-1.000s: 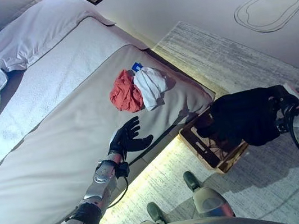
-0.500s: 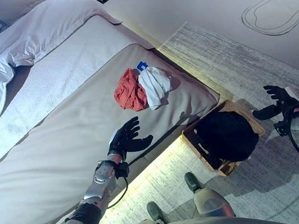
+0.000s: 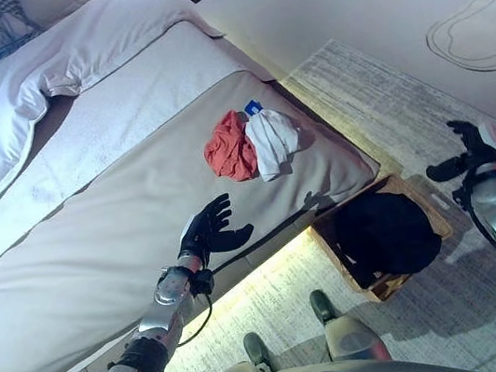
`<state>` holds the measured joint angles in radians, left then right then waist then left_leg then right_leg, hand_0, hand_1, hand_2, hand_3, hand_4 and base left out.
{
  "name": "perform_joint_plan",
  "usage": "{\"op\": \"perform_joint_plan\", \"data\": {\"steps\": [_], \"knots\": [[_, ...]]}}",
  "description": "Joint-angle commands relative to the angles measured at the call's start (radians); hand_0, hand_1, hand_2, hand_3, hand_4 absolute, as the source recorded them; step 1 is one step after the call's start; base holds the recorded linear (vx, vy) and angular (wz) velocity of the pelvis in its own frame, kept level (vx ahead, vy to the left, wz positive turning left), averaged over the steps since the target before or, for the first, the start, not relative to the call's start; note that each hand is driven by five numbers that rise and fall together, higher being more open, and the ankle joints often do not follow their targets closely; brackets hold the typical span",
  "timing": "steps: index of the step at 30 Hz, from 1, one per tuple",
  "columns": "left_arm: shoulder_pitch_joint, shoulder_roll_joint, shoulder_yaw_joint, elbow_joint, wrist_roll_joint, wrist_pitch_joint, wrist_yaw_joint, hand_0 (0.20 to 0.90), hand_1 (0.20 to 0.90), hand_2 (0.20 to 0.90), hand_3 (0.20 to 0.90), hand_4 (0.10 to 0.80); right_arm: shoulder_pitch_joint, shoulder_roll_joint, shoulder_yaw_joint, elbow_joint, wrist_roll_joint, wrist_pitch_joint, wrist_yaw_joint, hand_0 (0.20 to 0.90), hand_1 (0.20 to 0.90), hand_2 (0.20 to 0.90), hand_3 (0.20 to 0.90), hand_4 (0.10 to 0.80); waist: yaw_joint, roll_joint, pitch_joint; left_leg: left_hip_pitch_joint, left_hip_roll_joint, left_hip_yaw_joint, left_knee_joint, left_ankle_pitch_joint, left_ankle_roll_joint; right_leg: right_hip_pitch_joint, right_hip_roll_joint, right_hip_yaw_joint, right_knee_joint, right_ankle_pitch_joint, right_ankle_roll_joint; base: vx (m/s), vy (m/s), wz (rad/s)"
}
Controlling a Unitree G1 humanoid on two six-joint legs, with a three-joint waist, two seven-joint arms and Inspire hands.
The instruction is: Pick up the clothes from the bed and place them into the basket
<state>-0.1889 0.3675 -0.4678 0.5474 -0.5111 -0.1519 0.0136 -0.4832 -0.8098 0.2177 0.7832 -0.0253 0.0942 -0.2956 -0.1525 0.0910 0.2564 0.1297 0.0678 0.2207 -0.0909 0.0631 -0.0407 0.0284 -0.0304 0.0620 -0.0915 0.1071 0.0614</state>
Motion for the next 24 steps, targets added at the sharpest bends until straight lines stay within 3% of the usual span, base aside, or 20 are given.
{"op": "perform_joint_plan", "data": {"steps": [1, 5, 13, 17, 24], "knots": [[-0.009, 0.045, 0.026, -0.033, 0.009, -0.094, -0.017, 0.9, 0.9, 0.9, 0.9, 0.8, -0.201, -0.073, 0.076, -0.012, -0.042, -0.041, -0.065, 0.9, 0.9, 0.9, 0.9, 0.8, 0.061, -0.081, -0.085, -0.011, -0.016, -0.075, 0.099, -0.175, 0.009, -0.018, -0.029, -0.062, 0.106, -0.114, 0.013, 0.129, -0.004, 0.23], [0.017, 0.067, 0.025, -0.062, 0.037, -0.11, -0.049, 0.9, 0.9, 0.9, 0.9, 0.8, -0.272, -0.085, 0.118, 0.006, -0.058, -0.038, -0.043, 0.9, 0.9, 0.9, 0.9, 0.8, 0.104, -0.086, -0.083, -0.043, -0.02, -0.11, 0.153, -0.18, 0.002, -0.026, -0.039, -0.112, 0.166, -0.15, -0.007, 0.097, -0.009, 0.32], [-0.02, 0.11, -0.009, -0.132, -0.021, -0.237, -0.099, 0.9, 0.9, 0.9, 0.9, 0.8, -0.58, -0.171, 0.278, 0.161, -0.012, -0.082, 0.001, 0.9, 0.9, 0.9, 0.9, 0.8, 0.183, -0.045, 0.062, -0.237, -0.043, -0.186, 0.351, -0.207, 0.001, -0.166, -0.063, -0.211, 0.362, -0.238, -0.062, -0.081, -0.014, 0.36], [-0.027, 0.127, -0.001, -0.194, -0.044, -0.295, -0.082, 0.9, 0.9, 0.9, 0.9, 0.8, -0.676, -0.182, 0.327, 0.19, 0.017, -0.064, -0.007, 0.9, 0.9, 0.9, 0.9, 0.8, 0.21, -0.022, 0.139, -0.372, -0.062, -0.221, 0.475, -0.206, 0.01, -0.287, -0.072, -0.225, 0.508, -0.281, -0.09, -0.135, -0.067, 0.31], [-0.008, 0.158, 0.008, -0.317, -0.063, -0.317, -0.035, 0.9, 0.9, 0.9, 0.9, 0.8, -0.776, -0.18, 0.38, 0.252, -0.003, -0.026, 0.0, 0.9, 0.9, 0.9, 0.9, 0.8, 0.25, 0.015, 0.228, -0.557, -0.113, -0.252, 0.678, -0.227, 0.032, -0.459, -0.079, -0.228, 0.764, -0.366, -0.129, -0.032, -0.065, 0.25]]}}
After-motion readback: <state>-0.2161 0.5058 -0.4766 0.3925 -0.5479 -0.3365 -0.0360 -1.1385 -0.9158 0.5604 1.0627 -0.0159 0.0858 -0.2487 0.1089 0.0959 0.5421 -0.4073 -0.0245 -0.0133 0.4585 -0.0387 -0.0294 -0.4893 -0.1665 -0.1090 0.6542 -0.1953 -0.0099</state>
